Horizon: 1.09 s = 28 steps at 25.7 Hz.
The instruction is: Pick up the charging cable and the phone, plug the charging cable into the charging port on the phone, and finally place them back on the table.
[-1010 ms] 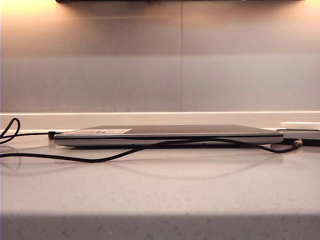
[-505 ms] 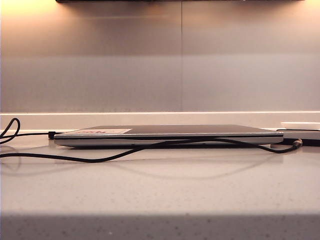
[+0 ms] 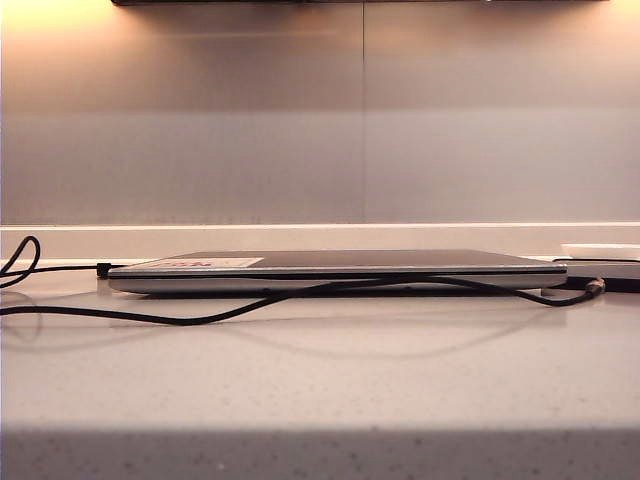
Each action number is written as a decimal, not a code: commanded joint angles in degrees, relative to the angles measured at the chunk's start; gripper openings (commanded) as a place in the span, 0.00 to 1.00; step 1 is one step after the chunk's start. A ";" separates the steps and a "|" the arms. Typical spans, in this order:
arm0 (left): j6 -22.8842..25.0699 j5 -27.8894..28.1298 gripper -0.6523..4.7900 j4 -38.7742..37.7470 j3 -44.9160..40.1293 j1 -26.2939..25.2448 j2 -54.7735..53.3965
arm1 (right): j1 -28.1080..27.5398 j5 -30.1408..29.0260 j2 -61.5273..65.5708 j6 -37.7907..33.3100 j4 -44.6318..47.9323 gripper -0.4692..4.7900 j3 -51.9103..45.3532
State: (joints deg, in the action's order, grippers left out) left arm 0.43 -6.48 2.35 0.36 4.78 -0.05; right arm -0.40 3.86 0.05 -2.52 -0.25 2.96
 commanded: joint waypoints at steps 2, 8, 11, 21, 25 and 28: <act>0.24 -0.20 0.11 0.74 0.15 0.02 -0.04 | 0.00 -1.27 -0.11 0.00 7.19 0.09 -2.89; 0.24 -0.20 0.11 0.72 0.15 0.02 -0.04 | 1.14 -2.49 -0.11 -0.02 7.78 0.09 -2.89; 0.24 -0.20 0.11 0.72 0.15 0.02 -0.04 | 1.53 -2.45 -0.11 0.00 7.76 0.09 -2.89; 0.24 -0.20 0.11 0.74 0.17 0.02 -0.04 | 0.02 -2.49 -0.11 -0.02 7.74 0.09 -2.86; 0.24 -0.20 0.11 0.72 0.15 0.02 -0.04 | 0.02 -2.49 -0.11 -0.02 7.74 0.09 -2.86; 0.24 -0.20 0.11 0.72 0.15 0.02 -0.04 | 0.07 -2.49 -0.11 -0.02 7.74 0.09 -2.86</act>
State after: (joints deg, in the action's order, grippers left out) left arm 0.43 -6.50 2.35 0.36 4.78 -0.05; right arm -0.40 1.32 0.05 -2.52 6.15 0.34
